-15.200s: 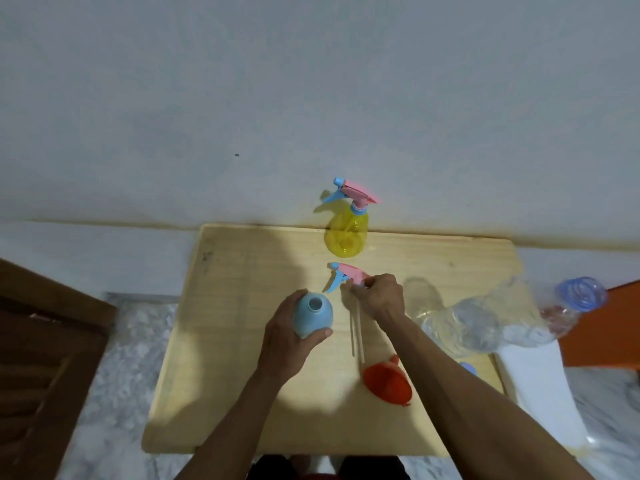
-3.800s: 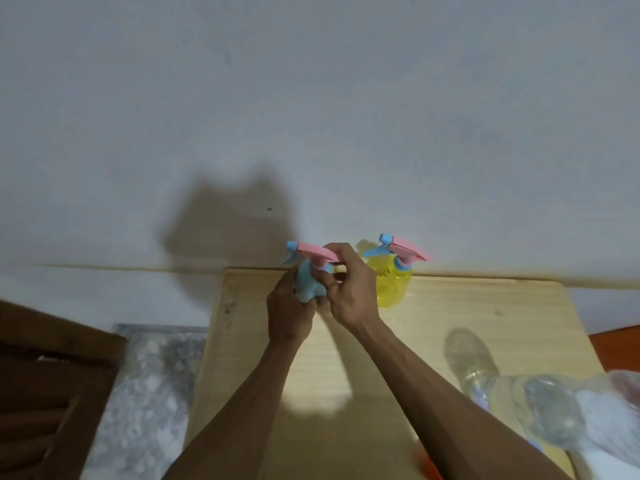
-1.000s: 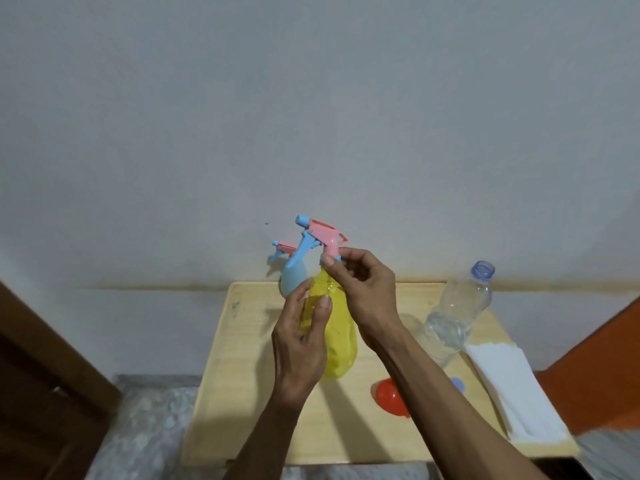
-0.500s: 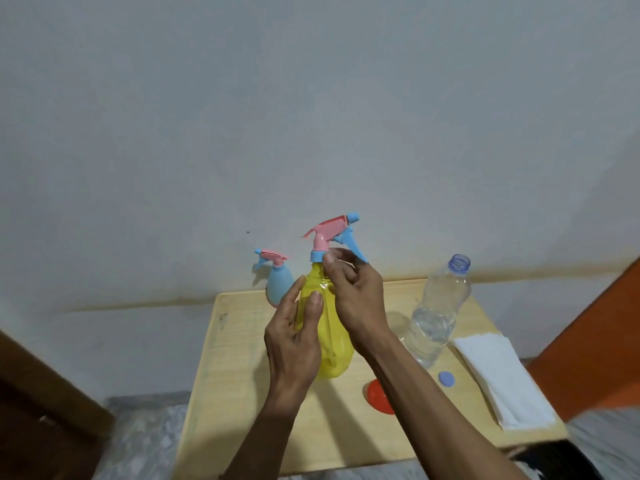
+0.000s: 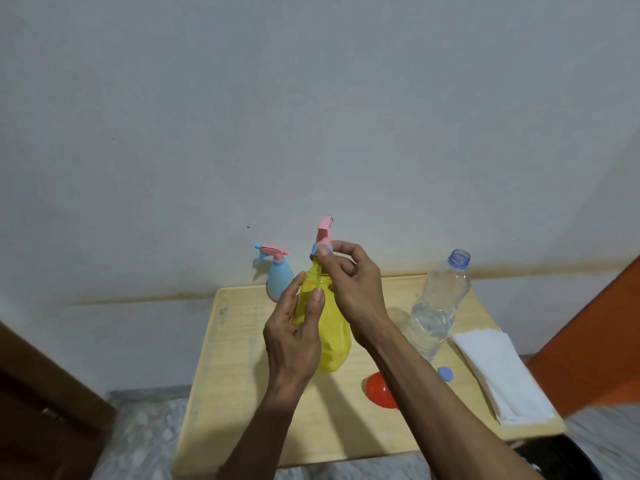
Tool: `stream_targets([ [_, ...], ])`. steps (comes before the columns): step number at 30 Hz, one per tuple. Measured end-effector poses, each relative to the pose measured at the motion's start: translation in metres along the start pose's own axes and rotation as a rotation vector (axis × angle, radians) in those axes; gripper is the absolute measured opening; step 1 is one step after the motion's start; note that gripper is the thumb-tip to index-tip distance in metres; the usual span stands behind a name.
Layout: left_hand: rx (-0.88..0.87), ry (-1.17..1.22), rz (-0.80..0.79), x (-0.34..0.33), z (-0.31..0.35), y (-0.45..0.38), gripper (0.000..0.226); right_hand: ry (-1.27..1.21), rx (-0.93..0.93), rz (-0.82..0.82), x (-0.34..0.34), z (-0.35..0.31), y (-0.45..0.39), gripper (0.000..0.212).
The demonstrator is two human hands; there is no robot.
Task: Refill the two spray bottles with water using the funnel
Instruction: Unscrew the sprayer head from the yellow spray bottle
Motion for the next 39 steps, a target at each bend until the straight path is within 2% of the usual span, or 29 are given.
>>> stream_targets([
  [3, -0.001, -0.010, 0.003, 0.001, -0.001, 0.001, 0.047, 0.043, 0.035, 0.026, 0.001, -0.001, -0.002, 0.031],
  [8, 0.000, -0.041, -0.005, 0.002, -0.003, 0.004, 0.052, 0.173, 0.048, 0.042, 0.005, 0.005, -0.009, 0.024],
  [12, -0.009, -0.075, -0.011, 0.004, -0.005, 0.006, 0.054, 0.254, 0.084, 0.017, 0.006, 0.002, -0.008, 0.036],
  [14, -0.008, -0.082, -0.033, 0.006, -0.010, 0.007, 0.052, 0.286, 0.088, 0.017, 0.007, 0.000, -0.009, 0.034],
  [19, -0.038, -0.173, -0.080, 0.012, -0.027, 0.010, 0.070, 0.215, 0.082, 0.079, 0.012, -0.007, -0.019, 0.021],
  [24, -0.012, -0.224, -0.075, 0.020, -0.064, 0.015, 0.058, 0.085, 0.074, 0.191, 0.024, -0.015, -0.048, 0.020],
  [26, 0.015, -0.293, -0.036, 0.023, -0.078, 0.015, 0.062, 0.079, 0.071, 0.226, 0.032, -0.008, -0.061, 0.019],
  [29, 0.087, -0.377, -0.005, 0.023, -0.095, 0.010, 0.069, 0.122, 0.010, 0.250, 0.047, 0.022, -0.080, 0.024],
  [32, 0.061, -0.393, -0.015, 0.021, -0.113, 0.007, 0.069, 0.211, -0.099, 0.286, 0.065, 0.064, -0.095, 0.030],
  [35, 0.115, -0.440, -0.016, 0.022, -0.135, 0.008, 0.069, 0.148, -0.245, 0.348, 0.080, 0.099, -0.106, 0.022],
  [39, 0.161, -0.476, 0.013, 0.026, -0.158, 0.010, 0.073, 0.075, -0.311, 0.385, 0.087, 0.128, -0.127, 0.030],
])
Point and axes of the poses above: each hand's wrist, its own y-axis away from the middle knuckle, its own x-axis out of the back of the hand, z = x × y, the point moved 1 cm from there along -y, towards the middle knuckle, and after that the axes turned 12 degrees about z, right-handed, at the moved point
